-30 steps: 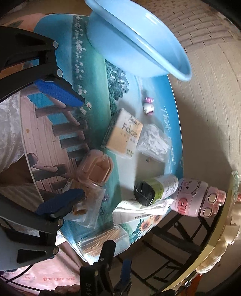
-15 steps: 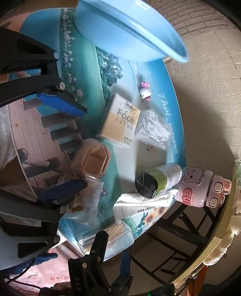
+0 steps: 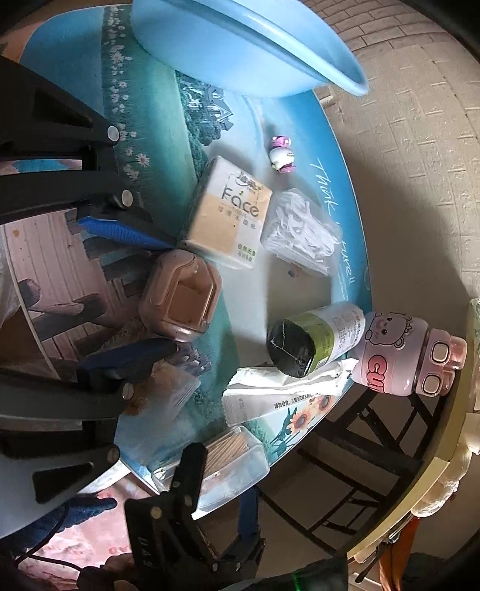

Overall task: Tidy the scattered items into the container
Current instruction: 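Grasp the pink plastic case with the left tool while the right tool grasps the clear toothpick box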

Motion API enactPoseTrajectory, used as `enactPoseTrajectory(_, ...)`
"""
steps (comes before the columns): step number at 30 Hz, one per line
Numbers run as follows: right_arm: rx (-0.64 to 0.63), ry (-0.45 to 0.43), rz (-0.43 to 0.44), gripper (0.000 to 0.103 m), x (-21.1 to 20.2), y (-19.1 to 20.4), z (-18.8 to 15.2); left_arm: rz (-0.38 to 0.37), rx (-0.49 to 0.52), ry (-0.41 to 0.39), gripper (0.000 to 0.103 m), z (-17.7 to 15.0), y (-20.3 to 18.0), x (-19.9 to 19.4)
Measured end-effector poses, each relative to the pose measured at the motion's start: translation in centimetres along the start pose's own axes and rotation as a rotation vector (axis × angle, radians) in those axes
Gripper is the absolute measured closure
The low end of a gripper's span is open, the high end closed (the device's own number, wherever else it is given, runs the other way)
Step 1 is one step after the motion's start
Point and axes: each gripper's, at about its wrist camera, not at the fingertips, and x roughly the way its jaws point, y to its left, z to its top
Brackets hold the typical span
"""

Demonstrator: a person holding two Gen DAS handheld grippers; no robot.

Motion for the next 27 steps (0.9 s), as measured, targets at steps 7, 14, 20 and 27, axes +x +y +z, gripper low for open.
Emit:
enactPoseTrajectory(7, 0.002, 0.027, 0.003, 0.000, 1.0, 0.7, -0.5, -0.009, 0.040, -0.013, 0.049, 0.5, -0.2, 0.4)
enactPoseTrajectory(14, 0.020, 0.035, 0.001, 0.000, 1.4, 0.7, -0.6, -0.010, 0.083, -0.031, 0.041, 1.0, -0.5, 0.8)
enactPoseTrajectory(20, 0.024, 0.024, 0.003, 0.000, 1.4, 0.3, -0.6, -0.012, 0.073, -0.044, 0.053, 1.0, -0.2, 1.0)
enactPoseTrajectory(27, 0.056, 0.015, 0.117, 0.022, 1.1, 0.0, -0.1, 0.008, 0.078, -0.058, 0.053, 0.6, 0.2, 0.7)
